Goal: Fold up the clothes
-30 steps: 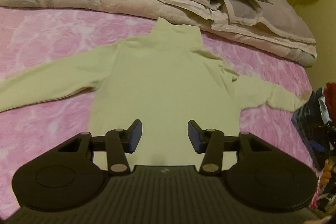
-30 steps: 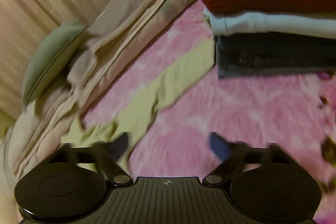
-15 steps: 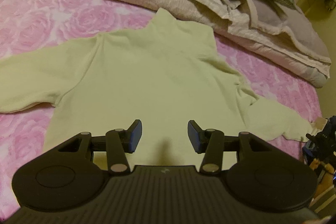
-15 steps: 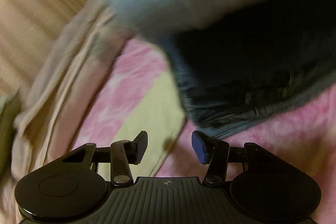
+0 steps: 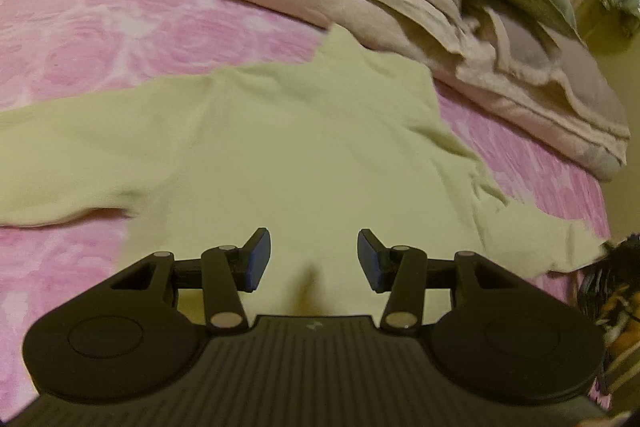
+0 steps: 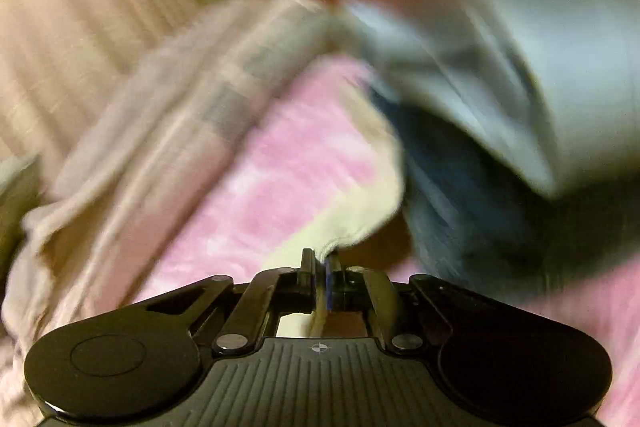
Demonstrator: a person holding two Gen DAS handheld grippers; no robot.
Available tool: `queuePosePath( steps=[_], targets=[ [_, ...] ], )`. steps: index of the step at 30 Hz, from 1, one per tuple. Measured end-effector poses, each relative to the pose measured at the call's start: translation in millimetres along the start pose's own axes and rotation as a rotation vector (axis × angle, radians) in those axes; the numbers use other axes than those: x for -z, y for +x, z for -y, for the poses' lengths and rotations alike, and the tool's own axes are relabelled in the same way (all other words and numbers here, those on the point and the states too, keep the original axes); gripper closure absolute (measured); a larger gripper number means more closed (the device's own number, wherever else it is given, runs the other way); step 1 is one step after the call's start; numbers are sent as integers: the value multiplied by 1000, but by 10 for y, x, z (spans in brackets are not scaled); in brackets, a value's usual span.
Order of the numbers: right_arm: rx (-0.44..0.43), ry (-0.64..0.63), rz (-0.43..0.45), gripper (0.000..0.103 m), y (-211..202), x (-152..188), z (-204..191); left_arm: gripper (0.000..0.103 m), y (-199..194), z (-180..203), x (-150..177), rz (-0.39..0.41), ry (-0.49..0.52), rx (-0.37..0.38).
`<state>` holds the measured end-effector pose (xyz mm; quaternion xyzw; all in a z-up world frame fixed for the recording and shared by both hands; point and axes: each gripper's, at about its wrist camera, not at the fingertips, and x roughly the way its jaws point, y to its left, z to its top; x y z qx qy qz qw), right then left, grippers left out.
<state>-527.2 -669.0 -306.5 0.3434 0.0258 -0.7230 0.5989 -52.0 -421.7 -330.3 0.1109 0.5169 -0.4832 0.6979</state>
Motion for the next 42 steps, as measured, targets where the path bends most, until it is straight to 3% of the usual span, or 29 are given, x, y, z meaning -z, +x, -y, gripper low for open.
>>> queuePosePath(
  steps=[4,7,9,10,11,12,14,16,18,26,30,36,38,42],
  targets=[
    [-220,-418,130,101,-600,81,-1069,60,-256,-344,21,28,-78,4],
    [-490,-814,142,100,-1206,714,-1845,60,-432,-588,84,45,-153,9],
    [-607,-1106,79,96,-1555,1421,-2143,60,-521,-731,126,47,-191,0],
    [-662,-1253,44,80,-1727,1782,-2285,60,-554,-794,145,46,-204,-10],
    [-688,-1357,9,27,-1829,2145,-2319,60,-572,-853,165,43,-213,-17],
    [-704,-1436,-20,0,-1918,2481,-2287,60,-588,-911,185,39,-222,-23],
    [-709,-1514,-79,0,-1968,2869,-2141,60,-605,-1012,218,31,-234,-31],
    [-639,-1510,-162,1,-1976,3043,-1973,60,-583,-1049,237,25,-224,-21],
    [-558,-1463,-192,1,-1905,3013,-1845,60,-543,-1054,247,23,-207,-6],
    [-236,-1187,-217,7,-1172,2149,-1307,55,29,-899,-74,30,-314,94],
    [-168,-1020,-255,9,-849,1822,-1222,55,318,-821,-237,33,-368,144],
    [-198,-952,-244,9,-887,1701,-1154,60,418,-833,-289,130,-455,243],
    [-218,-956,-243,9,-786,1727,-1187,99,450,-838,-305,163,-483,276],
    [-219,-1002,-214,9,-719,1815,-1198,103,513,-848,-336,229,-540,343]
  ],
)
